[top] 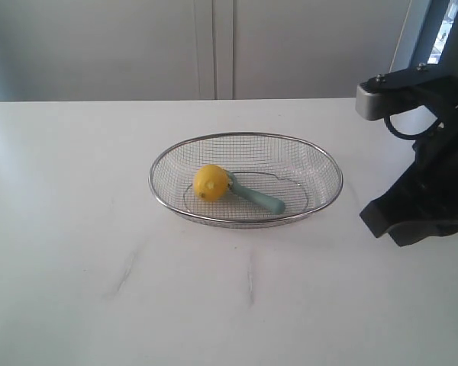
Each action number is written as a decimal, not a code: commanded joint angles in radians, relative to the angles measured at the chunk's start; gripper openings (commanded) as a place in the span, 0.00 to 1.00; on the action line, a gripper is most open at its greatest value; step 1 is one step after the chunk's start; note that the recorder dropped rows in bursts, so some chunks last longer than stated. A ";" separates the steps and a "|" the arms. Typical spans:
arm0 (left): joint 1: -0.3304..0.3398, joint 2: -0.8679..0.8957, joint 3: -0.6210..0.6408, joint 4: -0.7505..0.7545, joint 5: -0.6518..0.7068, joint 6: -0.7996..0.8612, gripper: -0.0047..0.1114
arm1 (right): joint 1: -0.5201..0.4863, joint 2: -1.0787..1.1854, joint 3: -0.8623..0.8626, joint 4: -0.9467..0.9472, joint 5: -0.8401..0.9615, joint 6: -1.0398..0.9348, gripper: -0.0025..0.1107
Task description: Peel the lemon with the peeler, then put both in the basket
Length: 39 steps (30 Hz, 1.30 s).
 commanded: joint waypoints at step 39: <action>0.000 -0.005 0.004 -0.011 -0.004 0.002 0.04 | -0.474 -1.166 0.373 0.010 -0.943 -0.004 0.02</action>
